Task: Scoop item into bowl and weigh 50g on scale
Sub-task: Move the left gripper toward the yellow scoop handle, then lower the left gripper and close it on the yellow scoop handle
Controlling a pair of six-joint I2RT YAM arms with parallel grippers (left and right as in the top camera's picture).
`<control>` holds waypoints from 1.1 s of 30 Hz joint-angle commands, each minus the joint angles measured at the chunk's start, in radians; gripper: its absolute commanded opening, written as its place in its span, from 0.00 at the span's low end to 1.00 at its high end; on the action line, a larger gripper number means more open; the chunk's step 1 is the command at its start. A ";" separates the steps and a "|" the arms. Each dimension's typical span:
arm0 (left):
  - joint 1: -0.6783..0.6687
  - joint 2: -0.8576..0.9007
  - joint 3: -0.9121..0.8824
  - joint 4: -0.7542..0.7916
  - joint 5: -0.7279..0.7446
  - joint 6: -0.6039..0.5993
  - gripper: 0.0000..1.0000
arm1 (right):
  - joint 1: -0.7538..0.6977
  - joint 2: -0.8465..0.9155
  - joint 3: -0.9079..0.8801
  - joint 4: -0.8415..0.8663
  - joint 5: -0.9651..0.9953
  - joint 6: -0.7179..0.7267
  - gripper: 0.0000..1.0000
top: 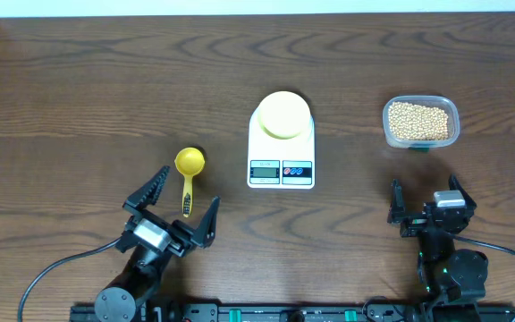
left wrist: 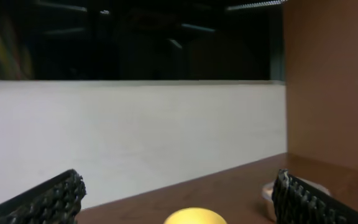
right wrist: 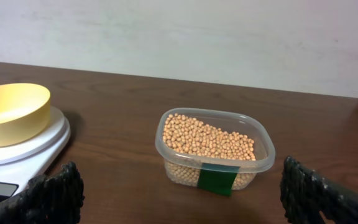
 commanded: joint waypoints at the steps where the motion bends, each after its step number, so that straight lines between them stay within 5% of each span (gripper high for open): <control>1: -0.002 0.049 0.105 -0.032 -0.032 0.045 0.98 | 0.006 -0.005 -0.003 -0.003 -0.005 -0.012 0.99; 4: -0.002 0.121 0.183 -0.132 -0.032 0.072 0.98 | 0.006 -0.005 -0.003 -0.003 -0.005 -0.012 0.99; 11: -0.002 0.500 0.599 -0.784 -0.300 0.116 0.98 | 0.006 -0.005 -0.003 -0.003 -0.005 -0.012 0.99; 16: -0.002 0.717 0.787 -1.056 -0.280 0.116 0.98 | 0.006 -0.005 -0.003 -0.003 -0.005 -0.012 0.99; 21: -0.002 0.834 0.804 -1.083 -0.124 0.112 0.98 | 0.006 -0.005 -0.003 -0.003 -0.005 -0.012 0.99; 26: -0.002 0.898 0.805 -1.078 -0.134 0.111 0.98 | 0.006 -0.005 -0.003 -0.003 -0.005 -0.012 0.99; 33: -0.002 0.975 0.809 -1.106 -0.485 -0.136 0.98 | 0.006 -0.005 -0.003 -0.003 -0.005 -0.012 0.99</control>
